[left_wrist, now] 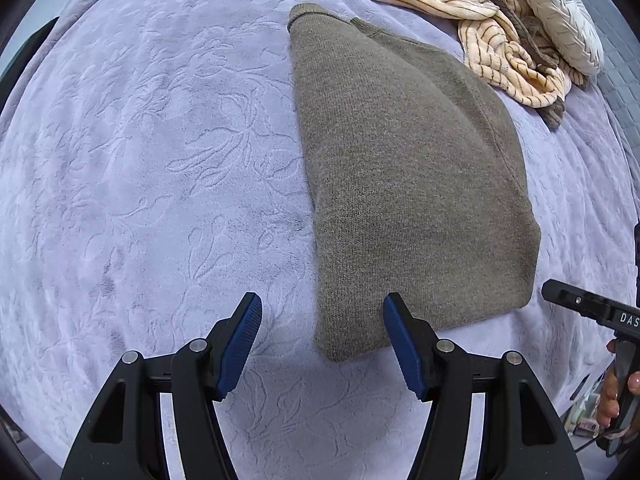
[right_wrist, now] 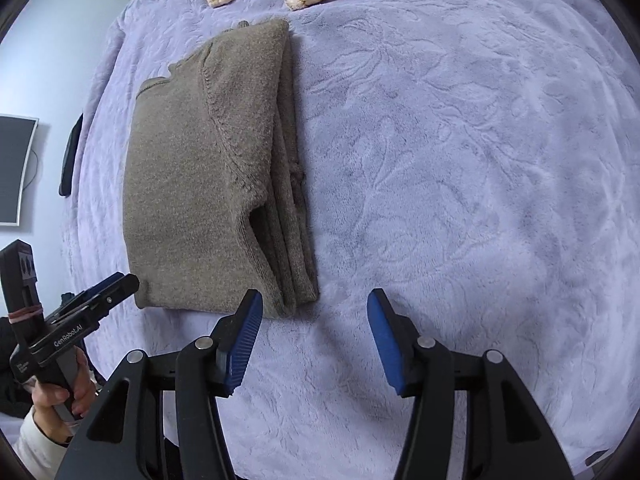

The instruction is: Fold small clothes

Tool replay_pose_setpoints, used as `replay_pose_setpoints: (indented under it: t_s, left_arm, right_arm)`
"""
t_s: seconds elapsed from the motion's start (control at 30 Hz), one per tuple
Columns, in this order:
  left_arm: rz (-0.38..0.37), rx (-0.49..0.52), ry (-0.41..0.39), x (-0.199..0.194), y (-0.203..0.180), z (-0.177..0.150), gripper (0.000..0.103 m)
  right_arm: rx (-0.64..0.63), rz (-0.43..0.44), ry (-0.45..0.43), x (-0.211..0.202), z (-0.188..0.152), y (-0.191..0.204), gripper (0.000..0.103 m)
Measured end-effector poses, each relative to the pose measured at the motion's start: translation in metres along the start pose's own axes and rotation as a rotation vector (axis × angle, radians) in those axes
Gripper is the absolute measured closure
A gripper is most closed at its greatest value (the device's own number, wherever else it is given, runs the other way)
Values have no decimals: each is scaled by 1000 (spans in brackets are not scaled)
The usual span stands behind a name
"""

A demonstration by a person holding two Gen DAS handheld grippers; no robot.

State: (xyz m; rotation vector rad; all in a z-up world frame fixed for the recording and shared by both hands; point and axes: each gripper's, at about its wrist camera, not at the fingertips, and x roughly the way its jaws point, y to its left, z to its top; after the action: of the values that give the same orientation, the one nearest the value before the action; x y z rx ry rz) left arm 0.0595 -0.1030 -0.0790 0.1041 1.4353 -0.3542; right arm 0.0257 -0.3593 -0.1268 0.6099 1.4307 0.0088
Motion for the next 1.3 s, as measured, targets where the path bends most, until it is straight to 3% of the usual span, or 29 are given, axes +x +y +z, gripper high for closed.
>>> replay_pose_setpoints:
  t_s: [0.43, 0.47, 0.53, 0.67, 0.87, 1.0, 1.2, 1.3]
  left_arm:
    - [7, 3, 8, 11, 0, 8, 38]
    - [7, 1, 7, 11, 0, 9, 36]
    - [15, -12, 0, 11, 1, 11, 12]
    - [15, -26, -15, 11, 3, 14, 11]
    - [-43, -83, -5, 17, 17, 23, 11]
    - [-108, -117, -12, 18, 27, 29, 11]
    - [-226, -58, -49, 19, 21, 47, 11]
    - [-301, -33, -16, 34, 11, 57, 11]
  right_arm:
    - [-37, 27, -14, 3, 24, 18, 31]
    - [-39, 28, -13, 4, 27, 20, 31]
    - [-44, 28, -11, 5, 31, 22, 31]
    - [-50, 35, -5, 7, 35, 23, 29]
    - [-48, 64, -29, 9, 46, 22, 20]
    - [-31, 117, -12, 14, 58, 17, 20]
    - [-61, 193, -15, 22, 89, 18, 19]
    - [-59, 244, -8, 30, 106, 18, 19]
